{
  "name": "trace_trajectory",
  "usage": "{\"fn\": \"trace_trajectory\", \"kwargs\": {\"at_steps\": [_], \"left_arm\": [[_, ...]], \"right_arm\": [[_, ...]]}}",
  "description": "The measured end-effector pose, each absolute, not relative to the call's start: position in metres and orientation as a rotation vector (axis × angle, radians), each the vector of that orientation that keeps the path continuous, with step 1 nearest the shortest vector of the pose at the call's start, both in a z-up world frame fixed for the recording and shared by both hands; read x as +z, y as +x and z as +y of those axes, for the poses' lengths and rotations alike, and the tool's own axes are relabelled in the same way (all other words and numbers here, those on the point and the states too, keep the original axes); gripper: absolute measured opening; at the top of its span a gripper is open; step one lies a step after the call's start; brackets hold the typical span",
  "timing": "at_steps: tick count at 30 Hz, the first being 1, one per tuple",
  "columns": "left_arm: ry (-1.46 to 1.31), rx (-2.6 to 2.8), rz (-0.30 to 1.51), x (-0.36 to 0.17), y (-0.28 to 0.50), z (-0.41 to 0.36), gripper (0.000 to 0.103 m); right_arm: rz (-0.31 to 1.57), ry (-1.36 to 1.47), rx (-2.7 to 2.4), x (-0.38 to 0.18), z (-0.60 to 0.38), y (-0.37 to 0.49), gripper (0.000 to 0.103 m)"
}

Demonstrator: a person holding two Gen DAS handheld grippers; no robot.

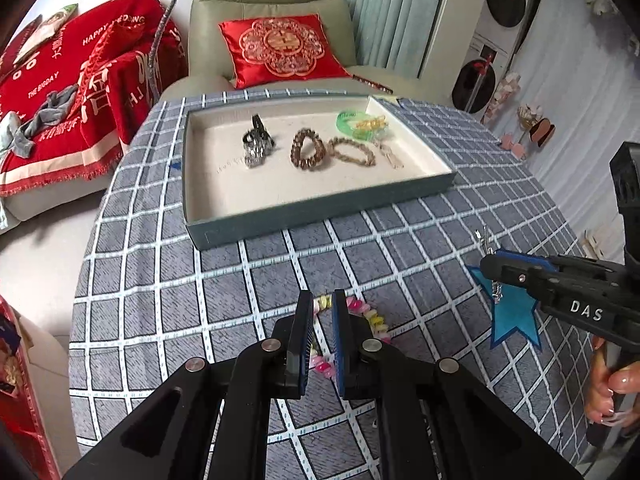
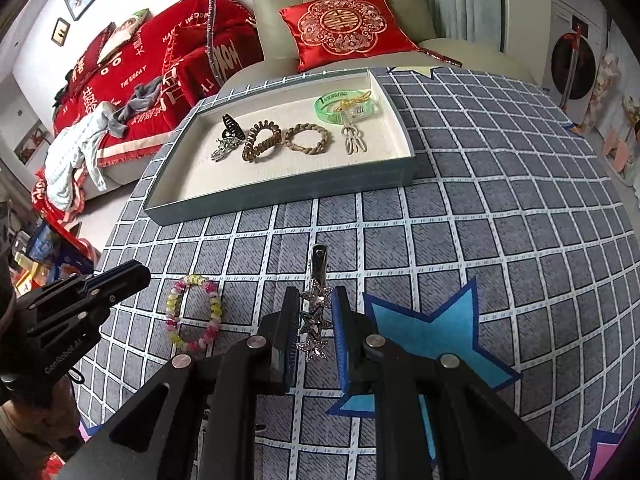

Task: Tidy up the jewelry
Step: 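Carry the star keychain with the right tool while the left tool carries the beaded bracelet over the tray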

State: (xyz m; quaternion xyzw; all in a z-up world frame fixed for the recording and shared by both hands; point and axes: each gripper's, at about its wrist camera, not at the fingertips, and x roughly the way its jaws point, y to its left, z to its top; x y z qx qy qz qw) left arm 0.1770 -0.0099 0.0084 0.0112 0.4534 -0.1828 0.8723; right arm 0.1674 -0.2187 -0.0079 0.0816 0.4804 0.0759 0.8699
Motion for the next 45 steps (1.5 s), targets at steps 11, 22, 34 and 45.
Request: {"fn": "trace_trajectory", "kwargs": {"at_steps": [11, 22, 34, 45], "left_arm": [[0.016, -0.239, 0.958, -0.005, 0.174, 0.0, 0.103], [0.072, -0.211, 1.076, -0.032, 0.19, -0.004, 0.09], [0.09, -0.371, 1.033, -0.021, 0.172, -0.023, 0.023], [0.016, -0.408, 0.932, 0.022, 0.175, -0.019, 0.023]], "right_arm": [[1.011, 0.192, 0.167, -0.013, -0.219, 0.165, 0.018], [1.005, 0.2, 0.167, -0.011, -0.222, 0.161, 0.018], [0.992, 0.207, 0.167, -0.007, -0.223, 0.159, 0.018], [0.949, 0.214, 0.168, 0.014, -0.228, 0.163, 0.018]]}}
